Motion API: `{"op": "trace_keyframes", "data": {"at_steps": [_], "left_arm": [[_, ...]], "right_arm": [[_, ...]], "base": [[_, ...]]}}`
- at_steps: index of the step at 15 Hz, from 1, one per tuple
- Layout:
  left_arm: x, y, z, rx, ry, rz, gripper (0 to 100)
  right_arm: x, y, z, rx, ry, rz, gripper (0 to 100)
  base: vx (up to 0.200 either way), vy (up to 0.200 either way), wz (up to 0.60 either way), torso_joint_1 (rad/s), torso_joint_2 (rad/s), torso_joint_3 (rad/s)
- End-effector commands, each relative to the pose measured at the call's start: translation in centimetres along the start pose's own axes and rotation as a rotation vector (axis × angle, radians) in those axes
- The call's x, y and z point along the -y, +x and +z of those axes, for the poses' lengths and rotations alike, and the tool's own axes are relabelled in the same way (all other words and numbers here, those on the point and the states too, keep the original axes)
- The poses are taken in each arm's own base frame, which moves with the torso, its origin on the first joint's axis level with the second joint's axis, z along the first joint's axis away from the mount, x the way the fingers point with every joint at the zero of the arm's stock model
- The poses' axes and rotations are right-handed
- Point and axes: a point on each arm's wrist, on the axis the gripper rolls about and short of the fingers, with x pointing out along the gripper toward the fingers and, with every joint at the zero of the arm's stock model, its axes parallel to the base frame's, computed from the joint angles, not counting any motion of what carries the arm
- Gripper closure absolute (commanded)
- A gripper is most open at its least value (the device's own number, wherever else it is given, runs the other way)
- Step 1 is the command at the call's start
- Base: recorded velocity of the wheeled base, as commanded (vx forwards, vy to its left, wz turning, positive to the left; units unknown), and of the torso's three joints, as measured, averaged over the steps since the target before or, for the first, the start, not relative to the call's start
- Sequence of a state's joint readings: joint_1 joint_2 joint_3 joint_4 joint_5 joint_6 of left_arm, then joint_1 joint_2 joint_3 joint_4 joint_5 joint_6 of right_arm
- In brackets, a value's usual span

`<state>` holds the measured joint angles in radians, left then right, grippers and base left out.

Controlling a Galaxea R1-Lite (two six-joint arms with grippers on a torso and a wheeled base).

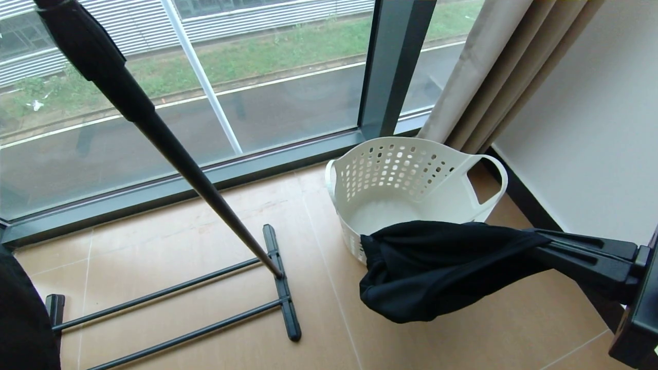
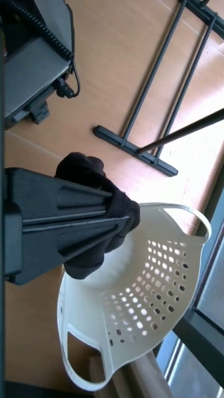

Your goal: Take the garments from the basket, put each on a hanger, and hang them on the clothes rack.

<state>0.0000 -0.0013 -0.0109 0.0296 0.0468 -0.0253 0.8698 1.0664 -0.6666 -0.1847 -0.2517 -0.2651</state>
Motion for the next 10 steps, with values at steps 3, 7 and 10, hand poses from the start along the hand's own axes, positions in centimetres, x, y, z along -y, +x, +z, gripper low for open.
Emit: {"op": "trace_keyframes", "data": {"at_steps": [3, 7, 10], "left_arm": [[0.0, 0.01, 0.0, -0.001, -0.001, 0.001, 0], [0.0, 0.01, 0.0, -0.001, -0.001, 0.001, 0], [0.0, 0.01, 0.0, -0.001, -0.001, 0.001, 0]], "right_arm": [[-0.08, 0.28, -0.09, -0.01, -0.003, 0.001, 100], [-0.09, 0.32, -0.11, -0.012, -0.003, 0.002, 100], [-0.13, 0.4, -0.17, -0.016, -0.004, 0.003, 100]], "base": [[0.0, 0.0, 0.0, 0.001, 0.0, 0.196], [0.0, 0.0, 0.0, 0.002, 0.0, 0.201], [0.0, 0.0, 0.0, 0.001, 0.0, 0.203]]}}
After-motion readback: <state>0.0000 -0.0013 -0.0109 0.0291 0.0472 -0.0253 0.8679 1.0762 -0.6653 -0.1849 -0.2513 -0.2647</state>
